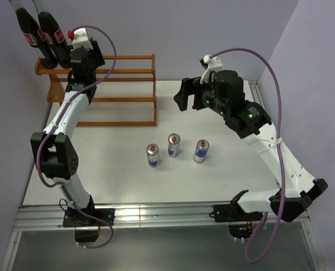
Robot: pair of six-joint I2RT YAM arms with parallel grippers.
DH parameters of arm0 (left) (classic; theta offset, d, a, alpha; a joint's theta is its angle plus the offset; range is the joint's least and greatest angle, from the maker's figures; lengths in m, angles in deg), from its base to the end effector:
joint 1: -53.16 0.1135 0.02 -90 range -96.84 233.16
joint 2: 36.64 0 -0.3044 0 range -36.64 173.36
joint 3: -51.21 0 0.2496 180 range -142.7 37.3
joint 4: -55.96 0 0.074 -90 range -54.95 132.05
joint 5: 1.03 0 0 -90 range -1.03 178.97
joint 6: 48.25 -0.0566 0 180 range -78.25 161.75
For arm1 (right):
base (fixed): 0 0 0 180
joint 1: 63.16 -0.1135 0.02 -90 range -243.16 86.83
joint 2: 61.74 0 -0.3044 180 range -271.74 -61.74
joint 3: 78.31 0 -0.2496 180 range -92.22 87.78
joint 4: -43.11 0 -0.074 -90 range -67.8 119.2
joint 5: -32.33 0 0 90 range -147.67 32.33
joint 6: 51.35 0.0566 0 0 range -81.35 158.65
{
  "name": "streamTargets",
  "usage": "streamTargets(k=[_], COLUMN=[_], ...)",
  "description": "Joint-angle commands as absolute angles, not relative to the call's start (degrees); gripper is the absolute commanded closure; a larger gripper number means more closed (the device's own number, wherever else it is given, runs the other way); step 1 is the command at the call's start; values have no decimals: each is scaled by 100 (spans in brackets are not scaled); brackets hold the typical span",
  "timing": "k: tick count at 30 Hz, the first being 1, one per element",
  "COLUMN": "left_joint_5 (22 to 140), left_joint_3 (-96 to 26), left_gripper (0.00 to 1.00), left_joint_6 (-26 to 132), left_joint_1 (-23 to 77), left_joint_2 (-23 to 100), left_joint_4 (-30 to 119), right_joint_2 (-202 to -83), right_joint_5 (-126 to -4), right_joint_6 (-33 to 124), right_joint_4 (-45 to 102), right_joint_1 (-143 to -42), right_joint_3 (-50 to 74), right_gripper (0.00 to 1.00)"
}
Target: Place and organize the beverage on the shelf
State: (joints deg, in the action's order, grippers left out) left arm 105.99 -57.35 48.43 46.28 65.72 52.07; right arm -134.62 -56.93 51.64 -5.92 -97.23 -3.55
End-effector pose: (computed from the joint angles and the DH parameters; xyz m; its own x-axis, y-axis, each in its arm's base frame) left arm 0.4600 -0.0388 0.4430 0.0602 -0.1193 -0.9910 -0.1700 0.9771 -0.1279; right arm 0.2210 0.1486 0.5005 -0.3551 0.0312 -0.9343 -0.4824 0.8500 0.2117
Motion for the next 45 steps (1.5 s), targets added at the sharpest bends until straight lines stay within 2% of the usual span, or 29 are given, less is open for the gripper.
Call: streamTargets(k=[1, 4, 12, 24, 32, 38, 45], left_joint_5=[10479, 10462, 10436, 10330, 9935, 9873, 9346], left_joint_3=[-5640, -5499, -5560, -5850, -5780, -5315, -5261], left_gripper=[35, 17, 1, 0, 0, 0, 0], left_joint_6=[4834, 4825, 4860, 5351, 6090, 6530, 6531], left_joint_1=[4648, 4648, 4648, 4551, 4402, 4288, 4147], left_joint_2=[6241, 6118, 5890, 4889, 3835, 3079, 2805], left_joint_4=[5628, 5682, 5489, 4505, 3116, 2545, 1983], right_joint_2=[-13390, -13390, -13443, -13943, -14374, -14567, -14892], right_joint_5=[-5723, -5732, -5740, -5626, -4862, -4738, -4887], right_joint_6=[5122, 5122, 5122, 5253, 5350, 5412, 5403], right_joint_4=[-288, -262, -271, -543, -991, -1150, -1159], right_joint_1=[-9683, -9683, -9683, -9735, -10306, -10719, -10851], right_joint_3=[-318, -310, -301, 6, 244, 551, 868], right_gripper=[0, 0, 0, 0, 2, 6, 12])
